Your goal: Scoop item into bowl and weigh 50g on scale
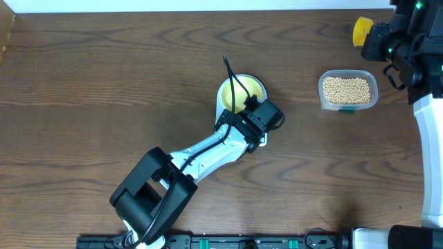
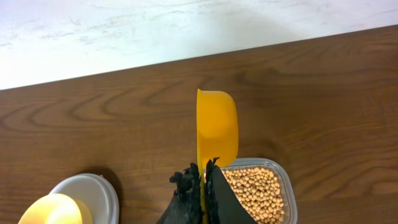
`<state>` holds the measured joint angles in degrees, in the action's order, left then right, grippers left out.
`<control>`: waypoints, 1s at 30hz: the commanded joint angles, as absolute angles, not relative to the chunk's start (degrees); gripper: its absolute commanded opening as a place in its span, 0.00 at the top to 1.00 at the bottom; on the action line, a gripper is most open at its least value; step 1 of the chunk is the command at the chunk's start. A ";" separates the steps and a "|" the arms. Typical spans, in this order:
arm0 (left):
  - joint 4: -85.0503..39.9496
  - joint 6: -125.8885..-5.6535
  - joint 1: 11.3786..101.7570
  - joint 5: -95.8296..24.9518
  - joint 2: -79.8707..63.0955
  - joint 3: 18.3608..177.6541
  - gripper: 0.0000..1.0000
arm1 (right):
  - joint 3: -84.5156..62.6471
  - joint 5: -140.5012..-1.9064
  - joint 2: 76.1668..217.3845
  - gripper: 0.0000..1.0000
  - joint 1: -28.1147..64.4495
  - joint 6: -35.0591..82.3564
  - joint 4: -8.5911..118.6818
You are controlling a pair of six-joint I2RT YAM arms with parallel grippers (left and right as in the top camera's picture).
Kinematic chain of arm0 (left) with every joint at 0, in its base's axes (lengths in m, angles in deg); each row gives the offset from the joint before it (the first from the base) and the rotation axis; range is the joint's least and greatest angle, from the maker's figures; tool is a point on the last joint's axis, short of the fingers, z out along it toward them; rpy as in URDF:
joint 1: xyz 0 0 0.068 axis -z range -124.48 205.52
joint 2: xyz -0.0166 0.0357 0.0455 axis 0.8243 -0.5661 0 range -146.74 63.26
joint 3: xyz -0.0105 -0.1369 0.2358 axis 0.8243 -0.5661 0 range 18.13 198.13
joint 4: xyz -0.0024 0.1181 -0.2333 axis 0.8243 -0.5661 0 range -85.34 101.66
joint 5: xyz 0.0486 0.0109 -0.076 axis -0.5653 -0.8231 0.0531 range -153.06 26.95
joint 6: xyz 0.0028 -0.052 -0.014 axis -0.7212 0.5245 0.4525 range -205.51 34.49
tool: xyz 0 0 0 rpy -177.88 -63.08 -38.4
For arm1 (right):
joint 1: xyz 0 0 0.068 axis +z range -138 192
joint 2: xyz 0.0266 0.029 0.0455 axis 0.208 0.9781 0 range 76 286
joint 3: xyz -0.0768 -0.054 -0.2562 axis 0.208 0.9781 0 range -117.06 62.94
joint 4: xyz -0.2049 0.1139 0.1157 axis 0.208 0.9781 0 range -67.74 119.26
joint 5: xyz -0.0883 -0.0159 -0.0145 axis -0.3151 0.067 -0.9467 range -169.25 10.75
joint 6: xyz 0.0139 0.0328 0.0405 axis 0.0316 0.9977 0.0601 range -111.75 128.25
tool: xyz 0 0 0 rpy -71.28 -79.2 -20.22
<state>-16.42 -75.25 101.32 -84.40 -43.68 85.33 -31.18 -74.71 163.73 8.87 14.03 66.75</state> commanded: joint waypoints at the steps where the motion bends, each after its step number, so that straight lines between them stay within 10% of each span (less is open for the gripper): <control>1: -16.46 -75.84 101.19 -85.75 -44.24 84.72 0.17 | -31.34 -74.41 163.77 0.99 9.09 13.27 66.86; 30: -15.85 -75.84 101.19 -86.69 -45.53 84.65 0.17 | -31.34 -74.62 163.77 0.99 9.09 12.39 67.71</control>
<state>-15.89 -75.25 101.32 -85.71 -44.68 85.33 -31.16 -74.73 163.73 8.85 13.40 67.62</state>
